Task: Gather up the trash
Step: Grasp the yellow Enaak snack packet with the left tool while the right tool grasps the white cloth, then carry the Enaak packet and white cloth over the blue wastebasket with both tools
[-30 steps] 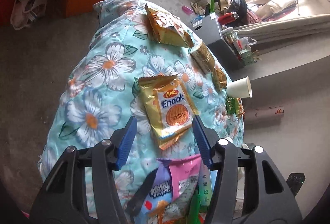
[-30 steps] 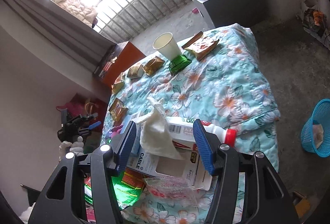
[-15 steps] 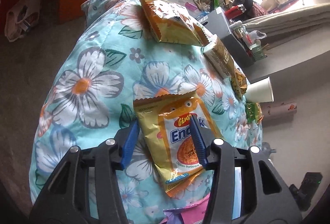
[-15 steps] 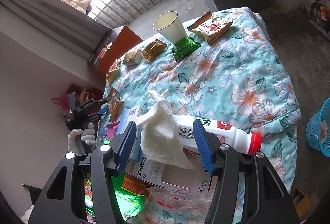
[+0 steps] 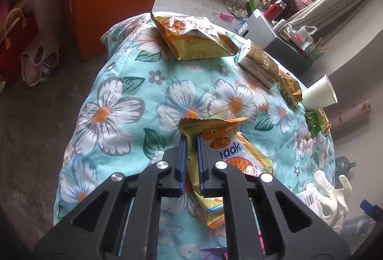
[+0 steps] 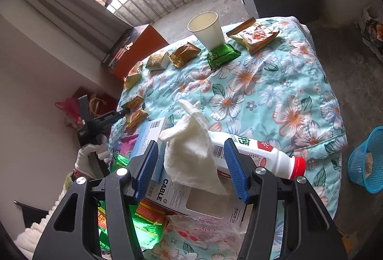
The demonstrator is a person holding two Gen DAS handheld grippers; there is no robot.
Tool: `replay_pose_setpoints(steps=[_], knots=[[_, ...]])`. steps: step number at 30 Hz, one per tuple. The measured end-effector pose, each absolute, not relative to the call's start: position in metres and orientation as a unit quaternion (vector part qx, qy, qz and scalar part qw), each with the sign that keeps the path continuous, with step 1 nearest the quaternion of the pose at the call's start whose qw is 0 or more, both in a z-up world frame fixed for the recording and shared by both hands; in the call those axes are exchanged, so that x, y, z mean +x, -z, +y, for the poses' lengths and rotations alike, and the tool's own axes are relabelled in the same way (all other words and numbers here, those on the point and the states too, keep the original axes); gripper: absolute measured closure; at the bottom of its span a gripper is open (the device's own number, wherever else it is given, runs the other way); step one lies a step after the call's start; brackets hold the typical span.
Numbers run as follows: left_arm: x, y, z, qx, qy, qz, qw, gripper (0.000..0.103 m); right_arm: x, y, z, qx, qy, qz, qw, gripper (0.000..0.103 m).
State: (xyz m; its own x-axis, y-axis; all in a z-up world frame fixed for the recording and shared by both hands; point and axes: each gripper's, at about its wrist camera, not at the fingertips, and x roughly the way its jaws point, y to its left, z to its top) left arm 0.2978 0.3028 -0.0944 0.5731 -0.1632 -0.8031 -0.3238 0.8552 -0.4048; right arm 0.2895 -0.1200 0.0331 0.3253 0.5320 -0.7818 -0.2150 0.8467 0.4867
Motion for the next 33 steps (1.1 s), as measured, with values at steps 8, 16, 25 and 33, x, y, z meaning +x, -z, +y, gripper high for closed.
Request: replay_pose_setpoints(steps=[8,16,25,33], knots=[[0.285,0.071,0.309,-0.287,-0.023,0.417,0.862,0.100,0.299,-0.024,-0.083,0.047,-0.228,0.514,0.825,0.047],[0.279,0.060,0.308,-0.311,-0.006,0.396,0.864,0.101,0.326,0.008,-0.044,-0.021,-0.228,0.510,0.829,0.047],[0.271,0.052,0.311,-0.318,0.003,0.381,0.868,0.101,0.334,0.015,-0.050,0.004,-0.215,0.510,0.833,0.094],[0.261,0.030,0.314,-0.317,0.005,0.351,0.881,0.101,0.312,-0.021,-0.065,0.058,-0.245,0.477,0.842,0.097]])
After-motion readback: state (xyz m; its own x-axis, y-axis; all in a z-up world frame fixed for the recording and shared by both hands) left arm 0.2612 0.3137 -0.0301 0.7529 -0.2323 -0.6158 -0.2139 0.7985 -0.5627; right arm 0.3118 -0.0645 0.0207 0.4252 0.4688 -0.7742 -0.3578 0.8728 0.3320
